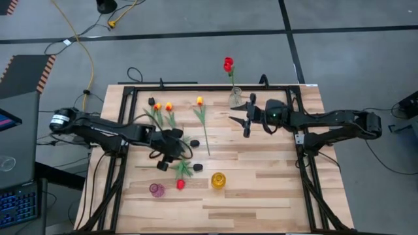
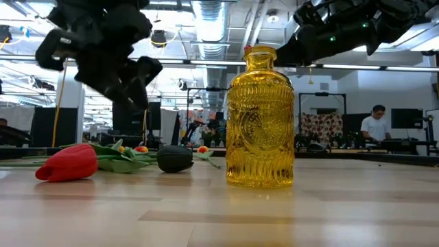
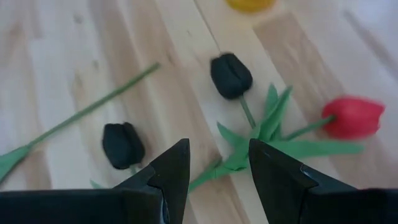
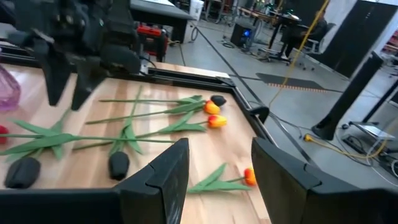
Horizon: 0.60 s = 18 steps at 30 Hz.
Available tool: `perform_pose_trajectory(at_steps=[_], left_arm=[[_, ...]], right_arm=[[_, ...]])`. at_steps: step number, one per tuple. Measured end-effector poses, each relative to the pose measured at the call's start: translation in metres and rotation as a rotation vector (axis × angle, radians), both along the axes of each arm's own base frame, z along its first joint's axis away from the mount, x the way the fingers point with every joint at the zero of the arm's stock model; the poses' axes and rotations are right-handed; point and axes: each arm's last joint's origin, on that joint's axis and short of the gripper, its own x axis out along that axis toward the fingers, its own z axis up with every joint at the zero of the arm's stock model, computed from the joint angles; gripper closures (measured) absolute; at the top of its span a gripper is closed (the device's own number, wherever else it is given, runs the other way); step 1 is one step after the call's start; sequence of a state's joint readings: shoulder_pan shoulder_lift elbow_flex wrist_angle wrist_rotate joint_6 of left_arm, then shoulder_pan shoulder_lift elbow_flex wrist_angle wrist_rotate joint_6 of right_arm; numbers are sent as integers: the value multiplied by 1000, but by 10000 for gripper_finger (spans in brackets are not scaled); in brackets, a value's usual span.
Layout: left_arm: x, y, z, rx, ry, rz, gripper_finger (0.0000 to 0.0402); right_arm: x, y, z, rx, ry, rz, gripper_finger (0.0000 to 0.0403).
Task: Sort flowers into vase by color
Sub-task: Put the red flower into the transparent vase
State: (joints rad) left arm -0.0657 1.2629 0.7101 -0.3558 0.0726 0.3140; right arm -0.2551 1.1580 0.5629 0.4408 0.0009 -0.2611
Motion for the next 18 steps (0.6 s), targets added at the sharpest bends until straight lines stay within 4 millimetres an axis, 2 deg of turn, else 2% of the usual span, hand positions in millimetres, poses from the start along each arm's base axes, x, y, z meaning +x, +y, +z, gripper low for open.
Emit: perform_pose_trajectory(at_steps=[8,18], left_arm=[[10,-3,-28,154,105,-142,248],[15,-2,-51,296,191,-302,248]], right_arm=[[2,8,0,48,-10,28,203],[2,8,-2,79,0,23,203]])
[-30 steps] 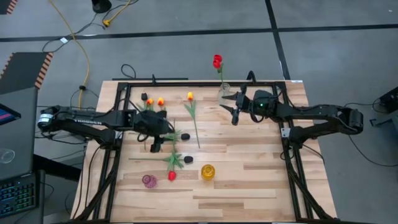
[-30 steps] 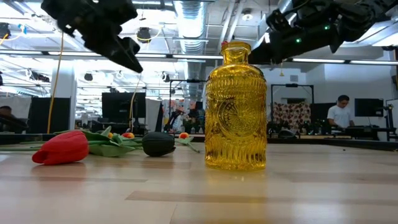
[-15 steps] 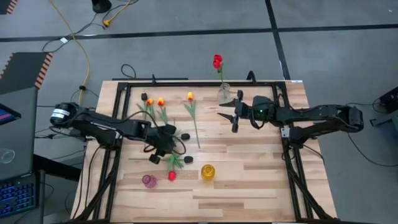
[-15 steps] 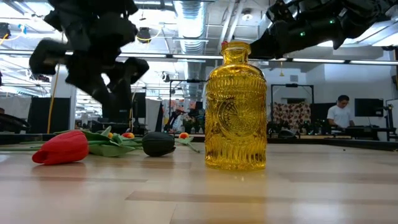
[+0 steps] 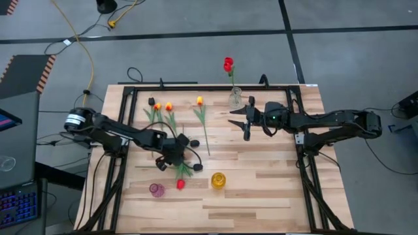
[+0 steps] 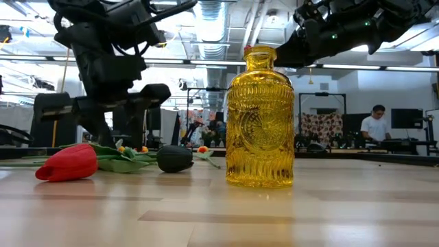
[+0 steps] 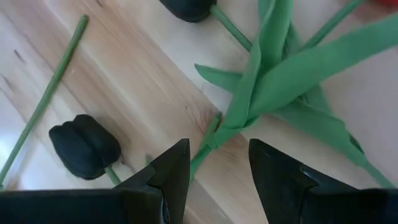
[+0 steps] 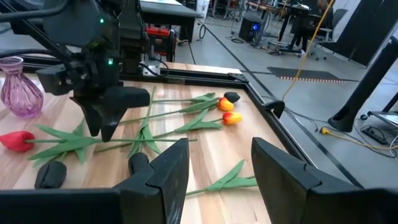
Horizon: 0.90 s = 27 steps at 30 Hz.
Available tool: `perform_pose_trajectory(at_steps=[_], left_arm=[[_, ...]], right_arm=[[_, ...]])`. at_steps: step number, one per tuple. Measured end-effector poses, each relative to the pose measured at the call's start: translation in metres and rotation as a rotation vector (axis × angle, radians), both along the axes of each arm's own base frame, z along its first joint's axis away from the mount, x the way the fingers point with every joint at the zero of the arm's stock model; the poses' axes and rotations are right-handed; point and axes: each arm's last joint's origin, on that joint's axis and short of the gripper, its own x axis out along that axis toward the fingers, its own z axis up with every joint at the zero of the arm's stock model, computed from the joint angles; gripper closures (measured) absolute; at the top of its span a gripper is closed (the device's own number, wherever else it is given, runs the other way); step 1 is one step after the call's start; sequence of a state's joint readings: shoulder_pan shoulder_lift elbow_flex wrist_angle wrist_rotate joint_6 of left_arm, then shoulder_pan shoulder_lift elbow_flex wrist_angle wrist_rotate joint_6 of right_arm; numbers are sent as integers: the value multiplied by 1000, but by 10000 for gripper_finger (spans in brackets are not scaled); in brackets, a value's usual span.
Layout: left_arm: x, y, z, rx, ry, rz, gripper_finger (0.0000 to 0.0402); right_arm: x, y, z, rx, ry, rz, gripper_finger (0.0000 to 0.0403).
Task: Sort flowers into vase by color
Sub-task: Put the red flower into the transparent vase
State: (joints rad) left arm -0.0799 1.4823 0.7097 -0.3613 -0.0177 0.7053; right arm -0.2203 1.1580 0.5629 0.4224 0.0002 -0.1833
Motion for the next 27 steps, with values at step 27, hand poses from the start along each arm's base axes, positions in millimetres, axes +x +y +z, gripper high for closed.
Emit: perform_pose_trajectory(at_steps=[27], left_arm=[[4,0,-10,16,26,10,350]], right_arm=[[0,1,-1,4,14,3,203]])
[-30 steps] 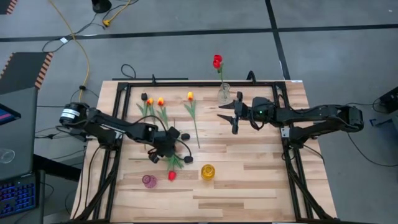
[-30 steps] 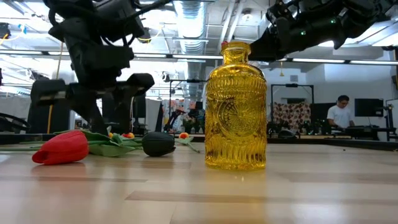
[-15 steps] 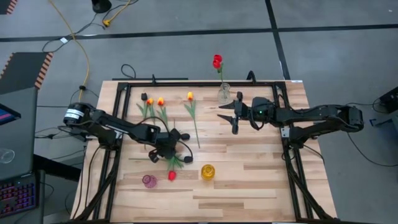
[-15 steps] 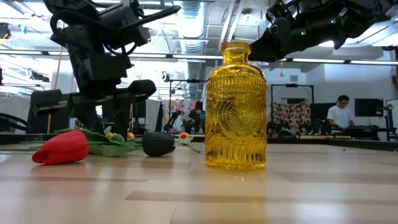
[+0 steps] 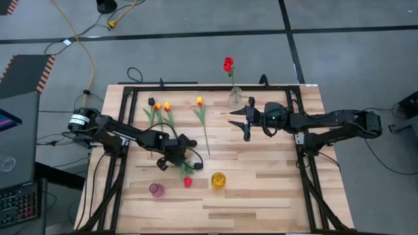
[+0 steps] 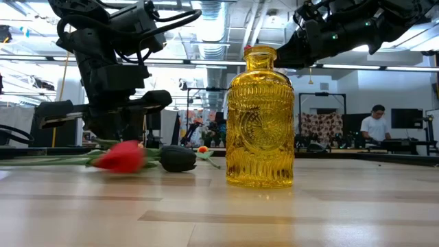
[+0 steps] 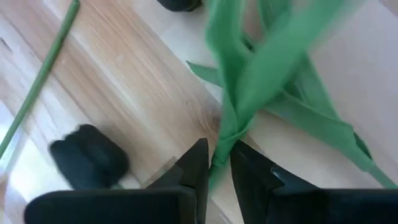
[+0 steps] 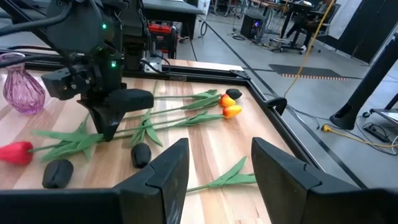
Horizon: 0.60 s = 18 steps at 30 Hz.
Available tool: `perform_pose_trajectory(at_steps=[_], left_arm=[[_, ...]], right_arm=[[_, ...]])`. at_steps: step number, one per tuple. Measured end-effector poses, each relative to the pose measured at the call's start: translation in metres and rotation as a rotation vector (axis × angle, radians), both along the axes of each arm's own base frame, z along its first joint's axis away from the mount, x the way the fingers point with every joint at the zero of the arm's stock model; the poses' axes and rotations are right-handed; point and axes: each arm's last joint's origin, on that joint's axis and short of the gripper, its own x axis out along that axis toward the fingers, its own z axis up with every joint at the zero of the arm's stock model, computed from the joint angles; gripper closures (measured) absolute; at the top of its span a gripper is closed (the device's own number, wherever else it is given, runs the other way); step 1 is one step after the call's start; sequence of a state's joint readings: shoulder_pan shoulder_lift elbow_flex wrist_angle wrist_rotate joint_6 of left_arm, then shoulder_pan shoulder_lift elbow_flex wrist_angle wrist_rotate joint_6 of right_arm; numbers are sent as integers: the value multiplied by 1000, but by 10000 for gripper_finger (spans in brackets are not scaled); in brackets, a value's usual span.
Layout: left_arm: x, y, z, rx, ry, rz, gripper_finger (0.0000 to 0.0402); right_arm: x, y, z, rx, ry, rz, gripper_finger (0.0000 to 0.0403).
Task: Sort flowers into vase by color
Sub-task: Put the red flower into the transparent vase
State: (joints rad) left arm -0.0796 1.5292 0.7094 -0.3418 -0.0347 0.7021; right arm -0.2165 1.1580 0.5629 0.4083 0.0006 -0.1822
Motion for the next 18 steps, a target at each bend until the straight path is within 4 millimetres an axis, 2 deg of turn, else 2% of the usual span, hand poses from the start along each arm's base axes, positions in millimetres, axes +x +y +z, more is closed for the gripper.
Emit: perform_pose_trajectory(at_steps=[12,18], left_arm=[[0,0,2,-11,1,41,388],[13,-1,19,-47,-45,110,392]], right_arm=[[0,0,-1,2,12,0,203],[0,0,-1,2,12,0,203]])
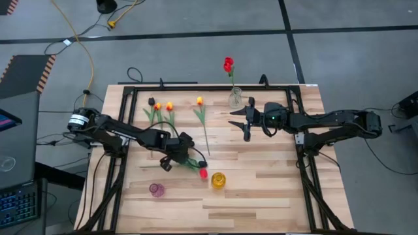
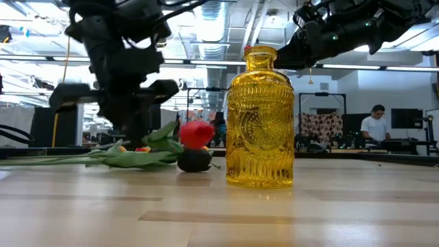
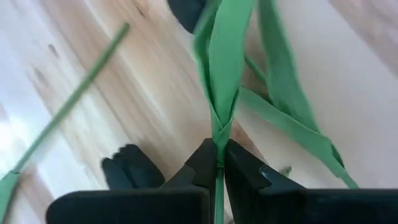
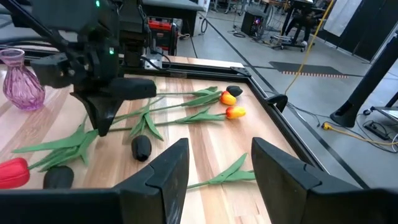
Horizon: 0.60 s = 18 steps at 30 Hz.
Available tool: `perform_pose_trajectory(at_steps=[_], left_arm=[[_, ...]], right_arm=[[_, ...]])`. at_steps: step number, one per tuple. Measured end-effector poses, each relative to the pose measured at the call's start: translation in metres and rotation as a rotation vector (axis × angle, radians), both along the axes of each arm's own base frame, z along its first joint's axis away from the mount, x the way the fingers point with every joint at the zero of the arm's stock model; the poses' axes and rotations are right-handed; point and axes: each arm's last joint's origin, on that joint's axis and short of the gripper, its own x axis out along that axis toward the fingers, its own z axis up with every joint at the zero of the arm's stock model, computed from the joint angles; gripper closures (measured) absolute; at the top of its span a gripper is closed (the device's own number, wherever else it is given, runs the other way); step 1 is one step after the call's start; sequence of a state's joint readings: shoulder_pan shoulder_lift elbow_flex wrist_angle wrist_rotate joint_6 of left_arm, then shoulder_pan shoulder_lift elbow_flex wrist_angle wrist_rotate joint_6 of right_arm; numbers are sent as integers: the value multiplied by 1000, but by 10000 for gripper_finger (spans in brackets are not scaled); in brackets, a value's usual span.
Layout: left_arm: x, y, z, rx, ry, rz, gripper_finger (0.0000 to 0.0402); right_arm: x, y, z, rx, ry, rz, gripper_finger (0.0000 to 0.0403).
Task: Sort flowers into vase by color
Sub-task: Put the red flower into the transparent vase
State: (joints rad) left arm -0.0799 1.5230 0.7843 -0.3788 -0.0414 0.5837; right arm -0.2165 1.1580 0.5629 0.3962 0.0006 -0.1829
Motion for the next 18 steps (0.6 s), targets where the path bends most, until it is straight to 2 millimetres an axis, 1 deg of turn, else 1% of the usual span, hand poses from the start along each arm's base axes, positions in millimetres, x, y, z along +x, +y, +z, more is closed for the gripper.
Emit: perform_pose_trajectory(at_steps=[11,18], left_arm=[[17,1,34,-62,-17,128,393],[25,10,49,-101,-66,220,393]], right_arm=[[0,0,0,0,1,0,203],[0,0,0,0,1,0,203]])
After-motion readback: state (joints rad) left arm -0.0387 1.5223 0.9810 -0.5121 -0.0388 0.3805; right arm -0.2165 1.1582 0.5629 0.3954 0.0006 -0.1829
